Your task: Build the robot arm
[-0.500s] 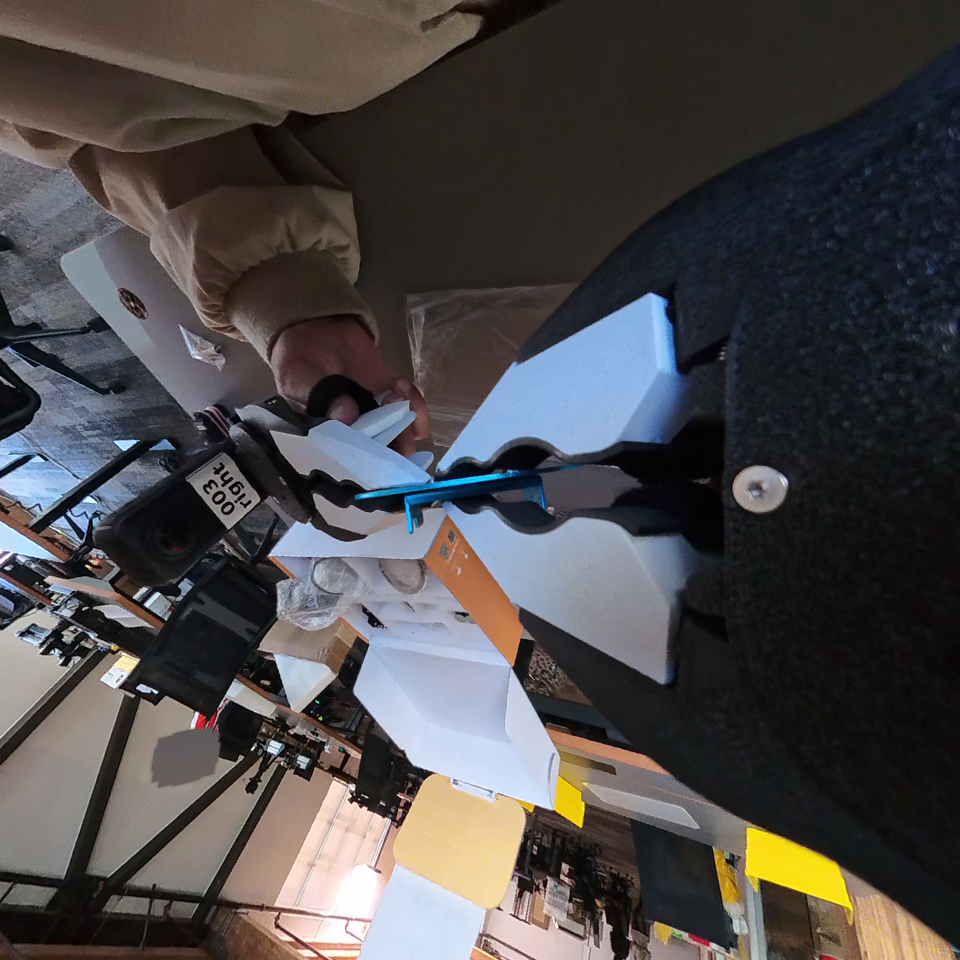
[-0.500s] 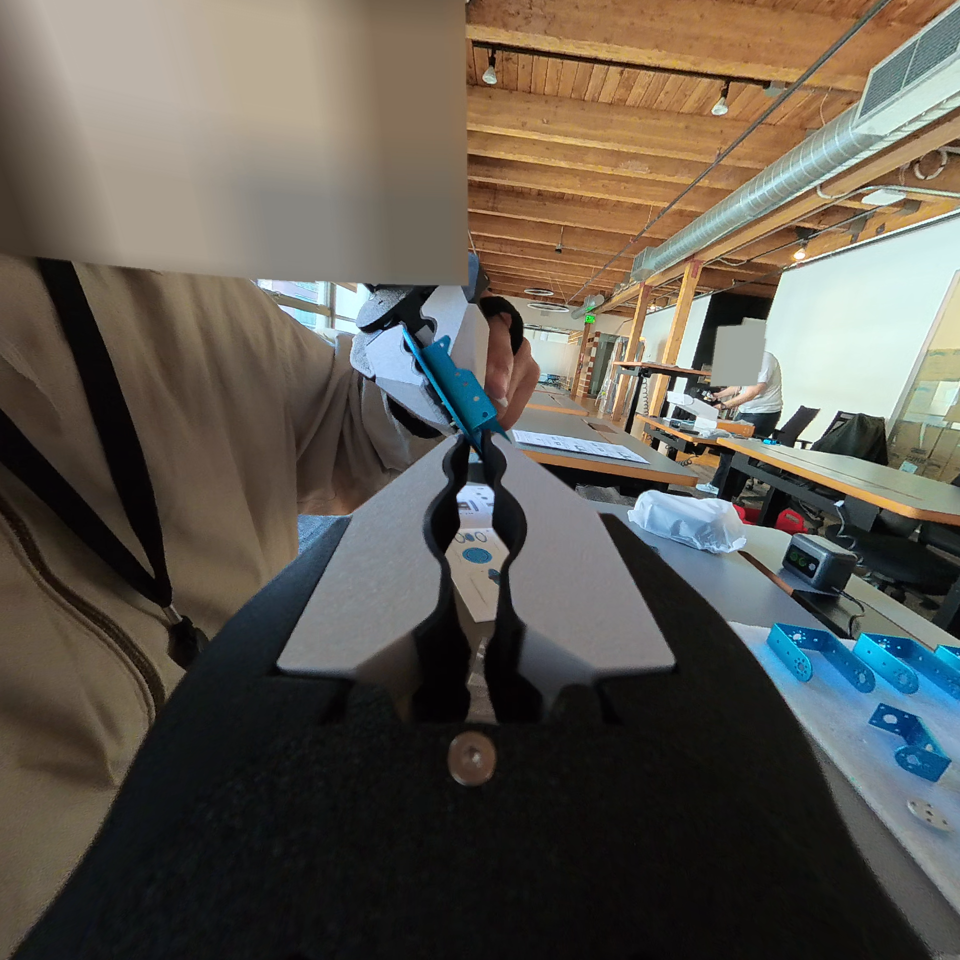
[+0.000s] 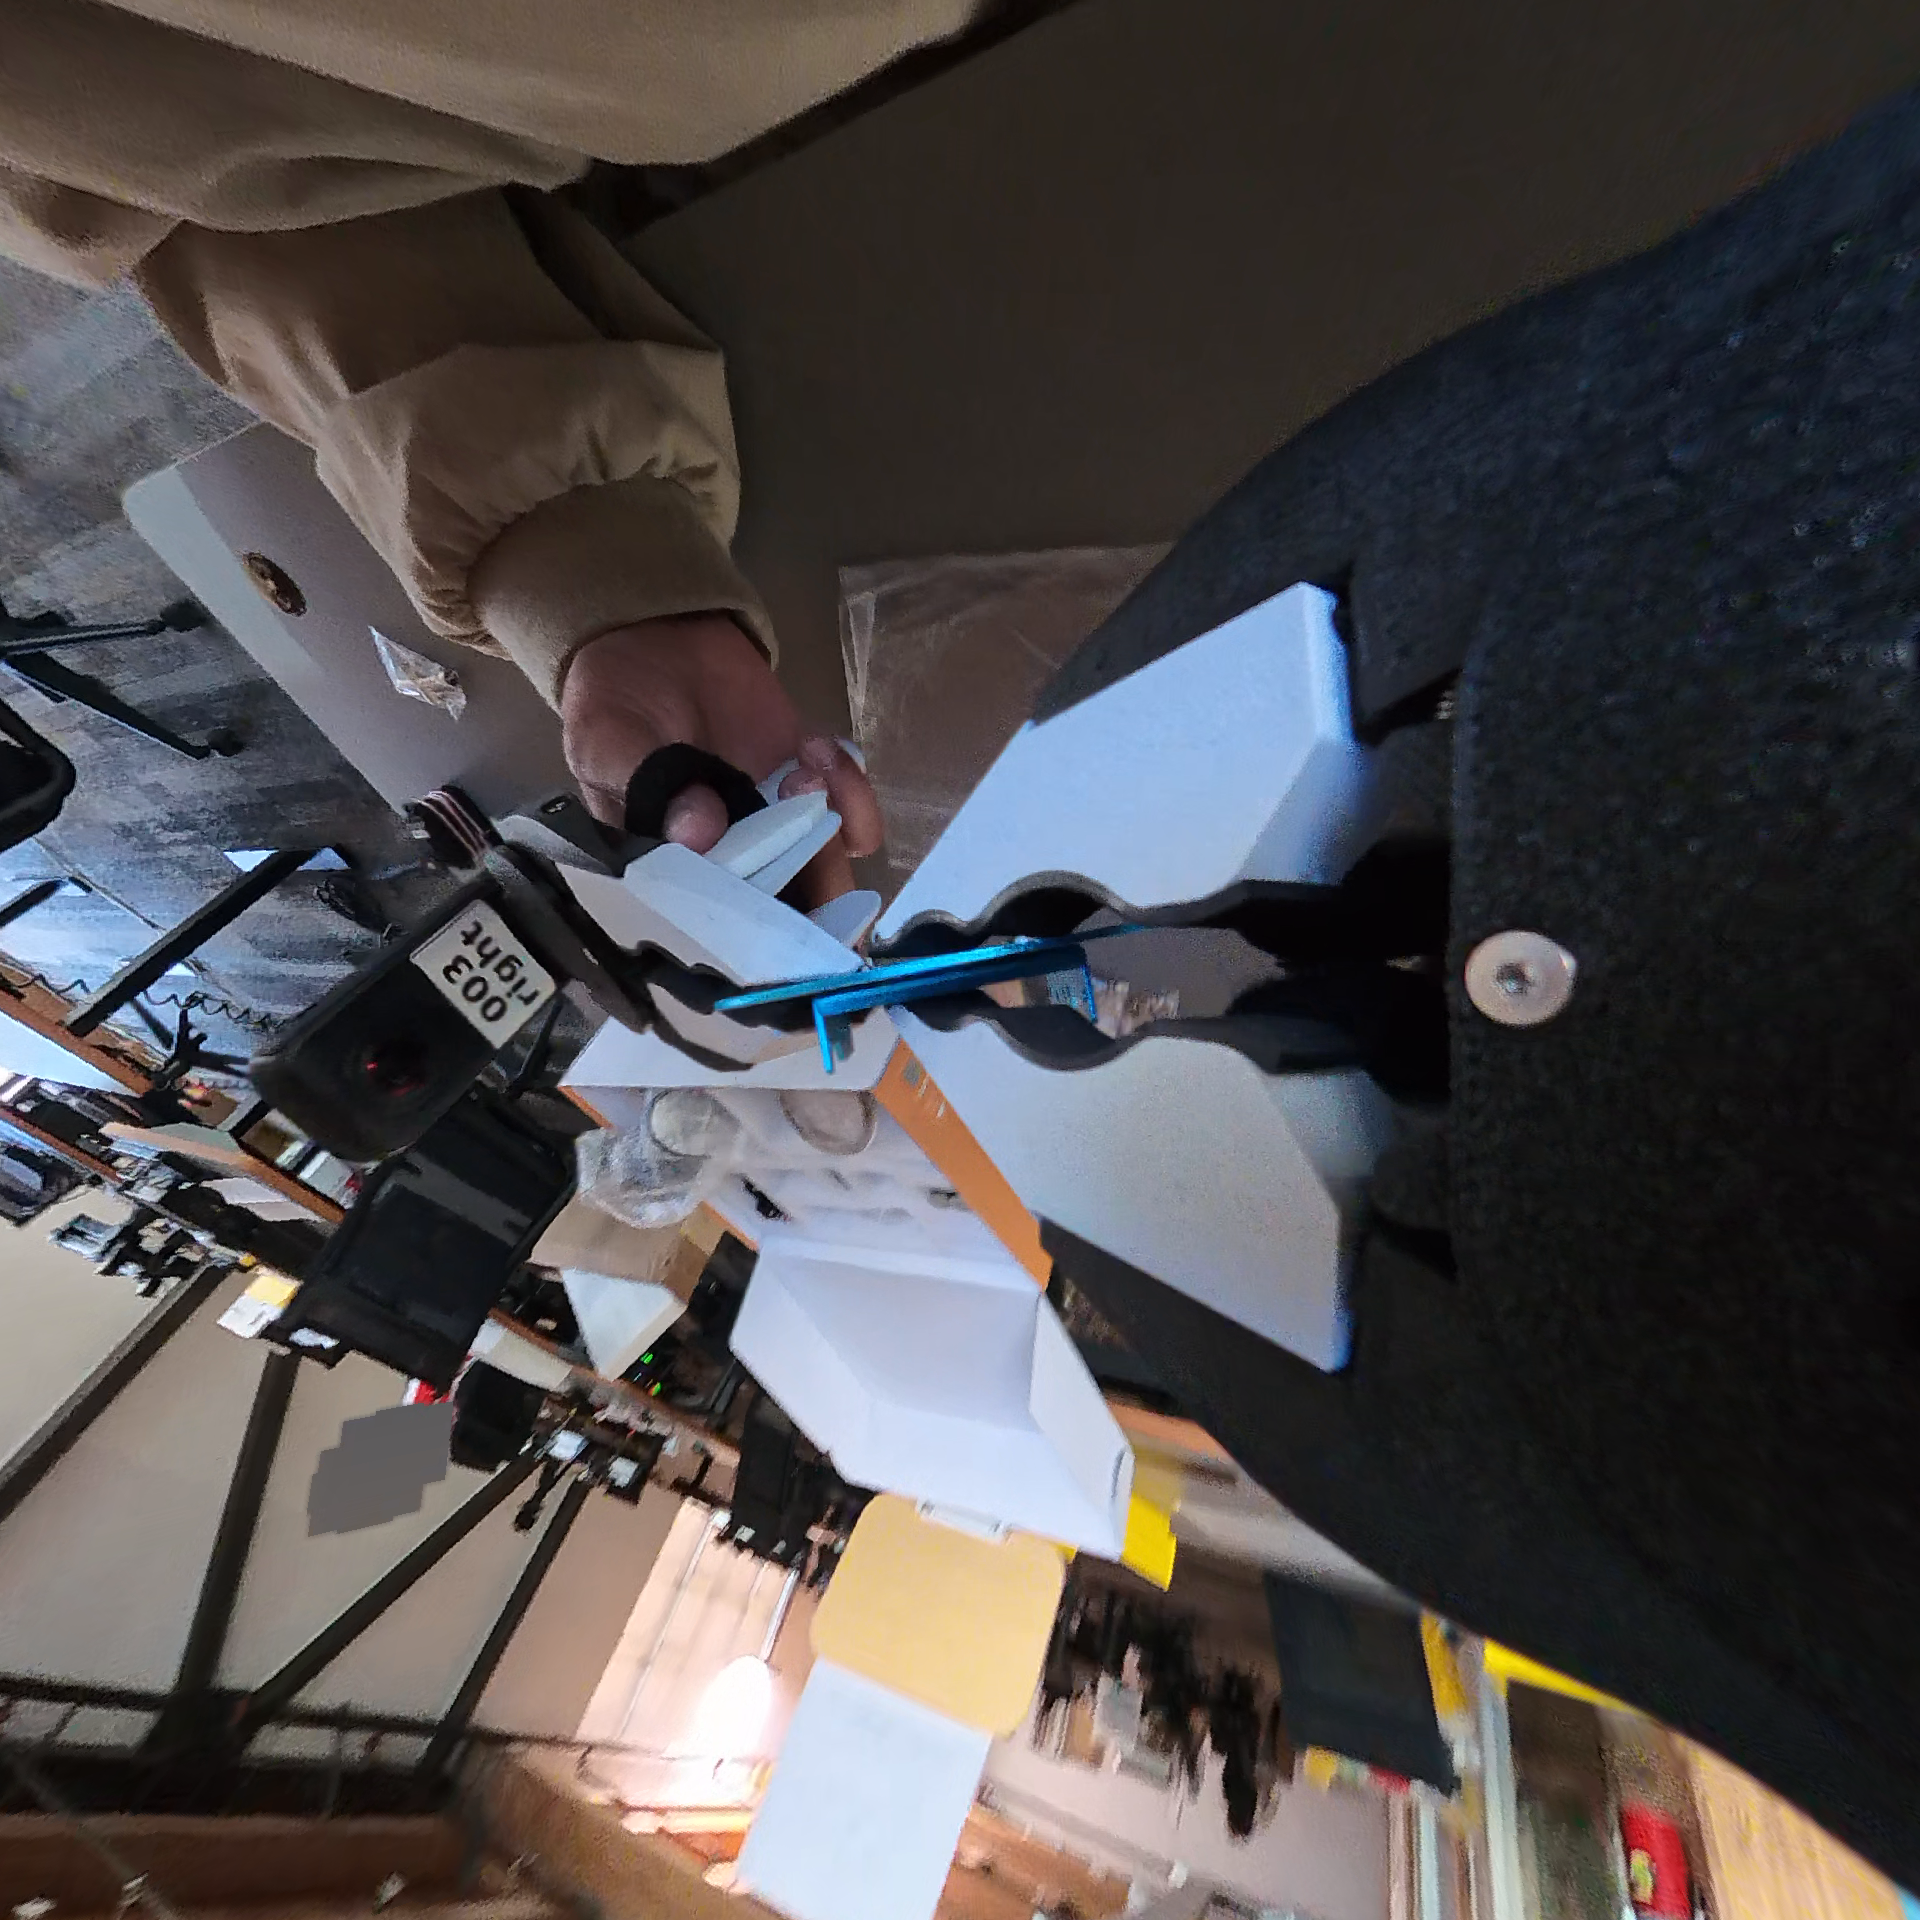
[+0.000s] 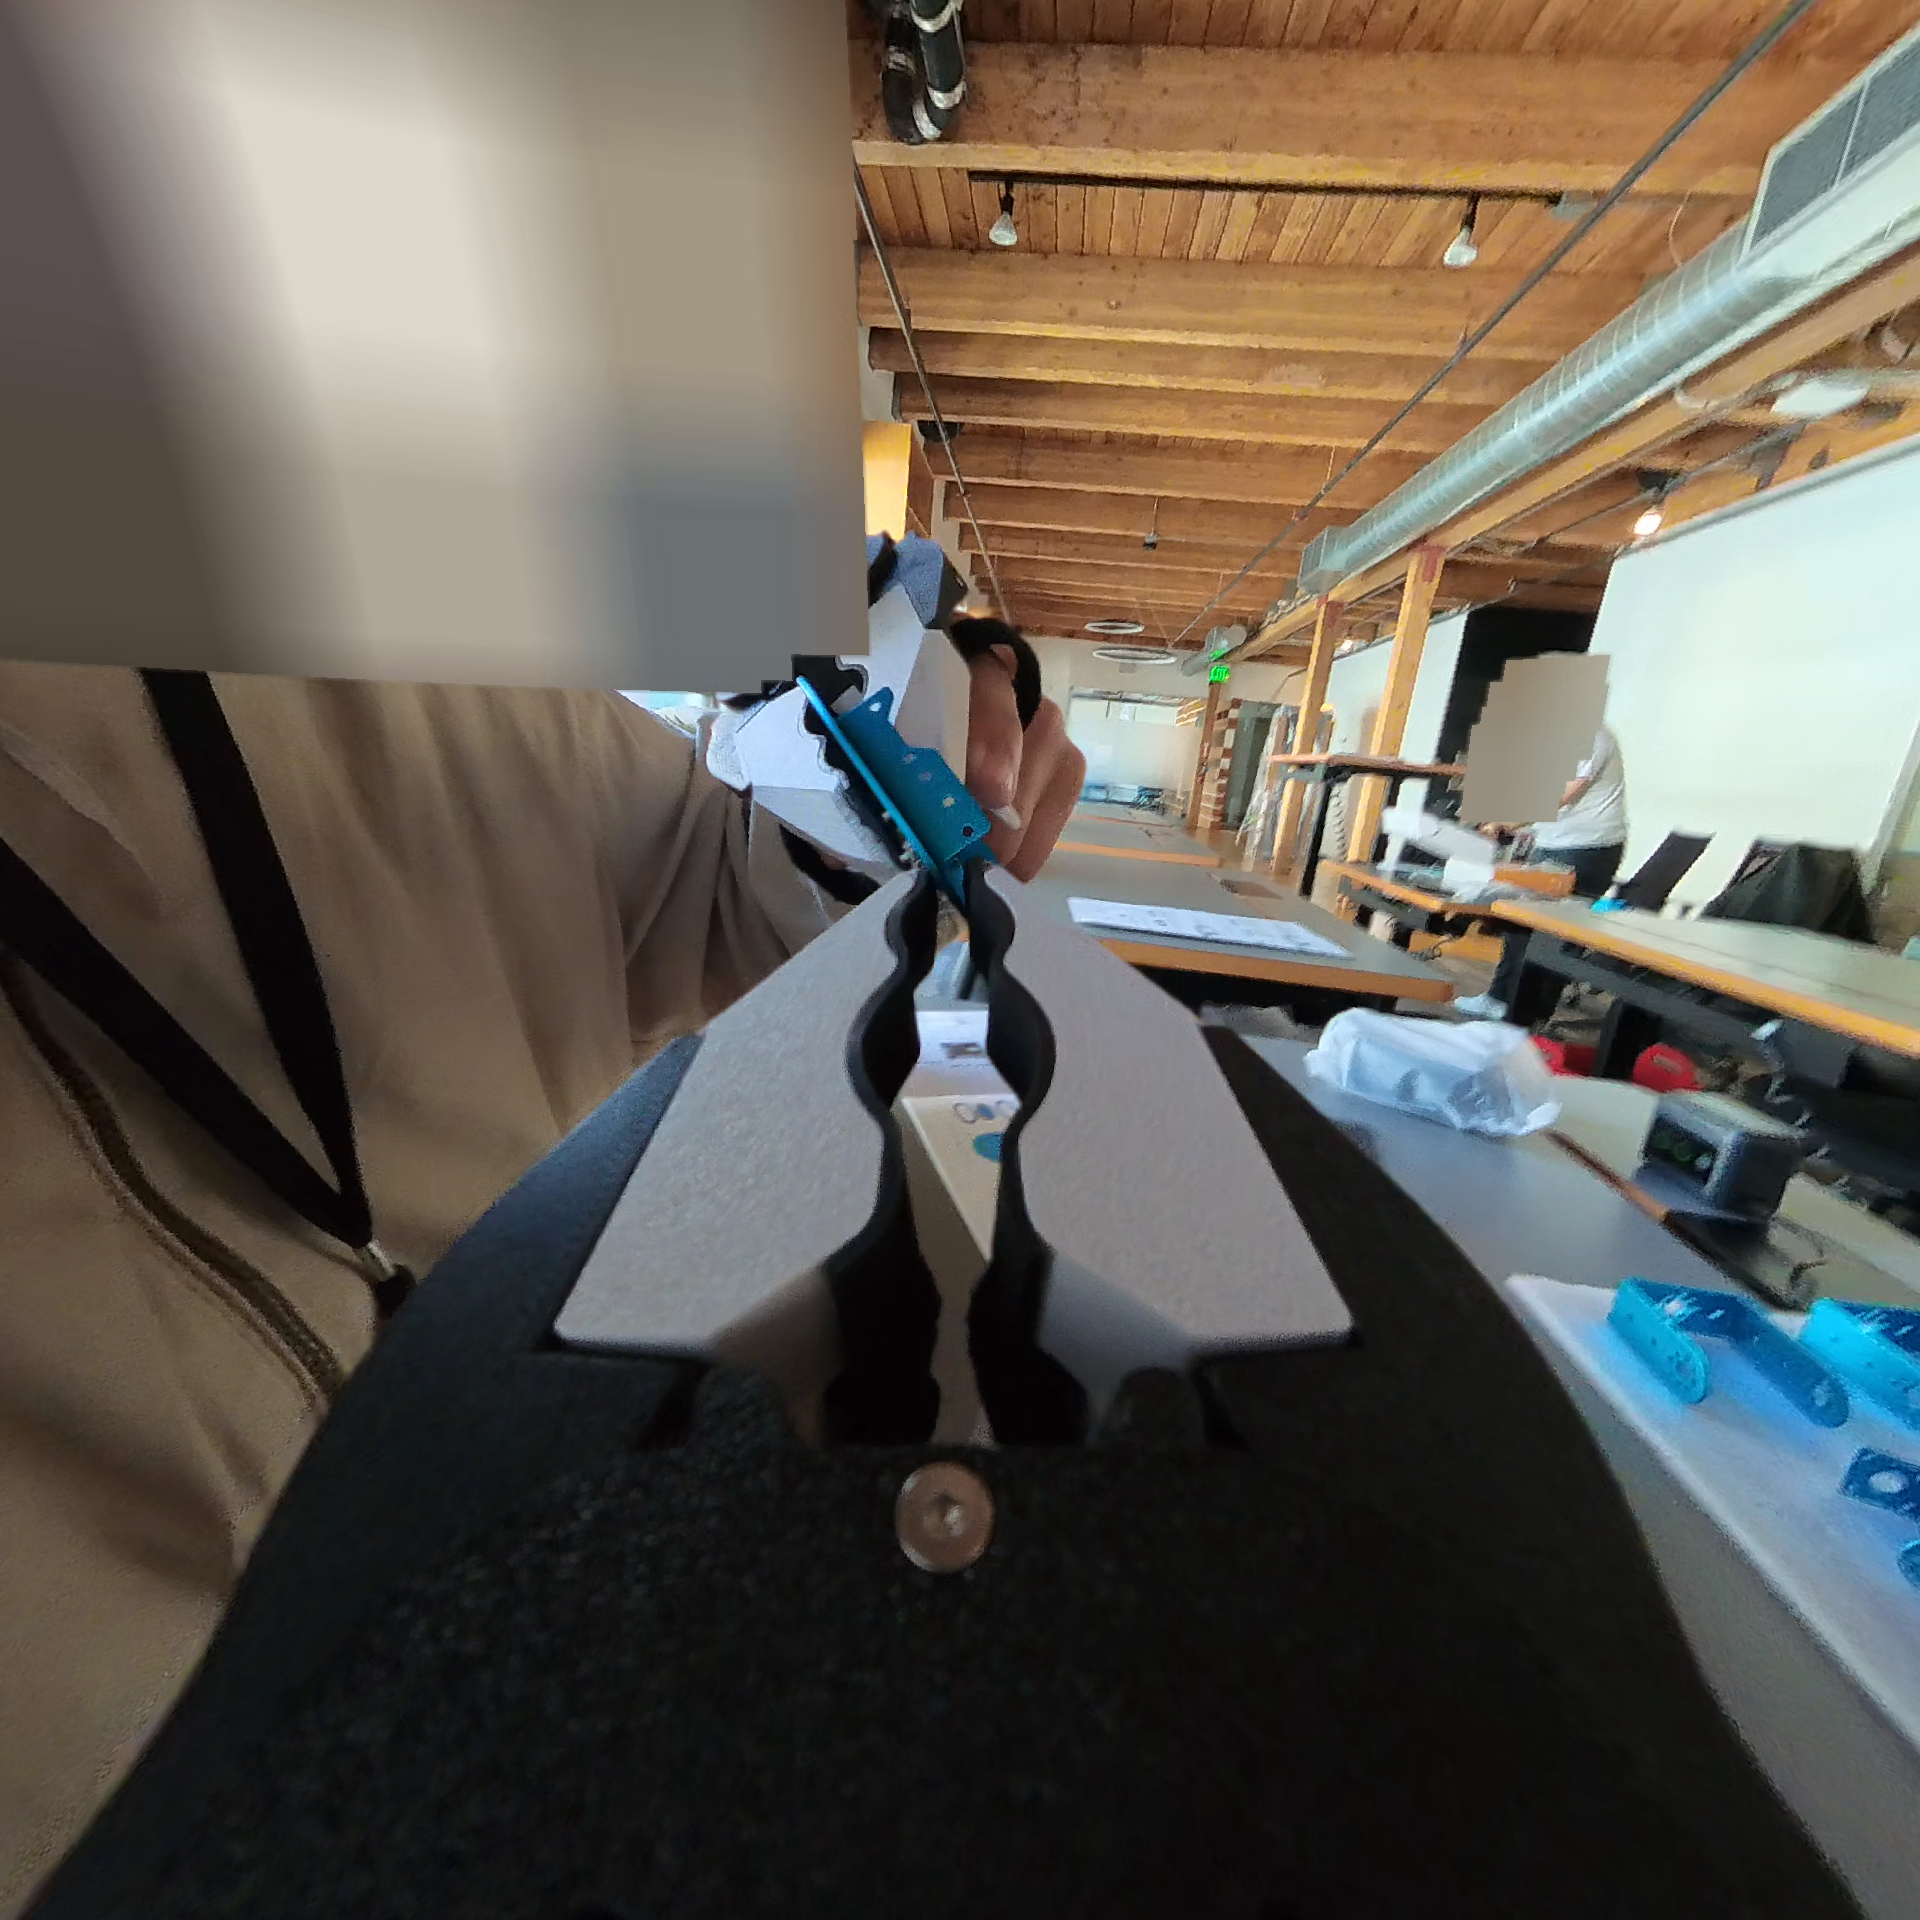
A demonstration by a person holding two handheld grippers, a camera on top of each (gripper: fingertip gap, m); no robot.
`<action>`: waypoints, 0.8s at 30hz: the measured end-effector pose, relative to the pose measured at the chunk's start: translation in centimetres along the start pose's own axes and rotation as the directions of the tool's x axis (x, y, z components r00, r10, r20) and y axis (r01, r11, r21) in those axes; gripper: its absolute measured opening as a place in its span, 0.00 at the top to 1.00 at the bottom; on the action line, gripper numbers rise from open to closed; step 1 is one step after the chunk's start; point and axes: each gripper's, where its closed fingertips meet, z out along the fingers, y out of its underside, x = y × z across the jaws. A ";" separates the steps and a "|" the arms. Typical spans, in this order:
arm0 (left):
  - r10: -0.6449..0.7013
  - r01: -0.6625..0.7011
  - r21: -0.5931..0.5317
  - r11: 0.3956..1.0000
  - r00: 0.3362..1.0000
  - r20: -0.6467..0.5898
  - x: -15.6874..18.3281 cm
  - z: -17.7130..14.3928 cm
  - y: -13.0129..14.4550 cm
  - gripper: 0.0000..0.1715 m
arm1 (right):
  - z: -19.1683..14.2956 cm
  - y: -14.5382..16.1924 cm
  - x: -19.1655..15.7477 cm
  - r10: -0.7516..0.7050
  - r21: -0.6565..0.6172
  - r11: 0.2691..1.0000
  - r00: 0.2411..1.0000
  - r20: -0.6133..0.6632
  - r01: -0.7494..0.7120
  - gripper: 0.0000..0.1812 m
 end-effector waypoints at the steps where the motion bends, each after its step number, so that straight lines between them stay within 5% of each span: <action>1: 0.050 -0.050 0.002 0.999 0.999 0.008 0.1 -0.1 -0.4 0.98 | 0.0 -0.3 -0.3 -0.051 0.008 0.999 0.999 -0.005 0.051 0.98; 6: 0.242 -0.241 -0.013 0.970 0.970 0.025 0.2 -0.6 -2.1 0.97 | 0.0 -1.7 -1.8 -0.332 -0.018 0.943 0.942 -0.055 0.332 0.99; 14: 0.355 -0.354 -0.020 0.935 0.935 0.017 0.5 -0.8 -3.5 0.92 | -0.3 -3.0 -3.2 -0.596 -0.041 0.803 0.800 -0.070 0.595 1.00; 24: 0.490 -0.490 -0.029 0.871 0.872 -0.016 2.0 -1.5 -3.6 0.93 | 0.5 -2.9 -4.7 -0.797 -0.176 0.572 0.593 0.115 0.802 1.00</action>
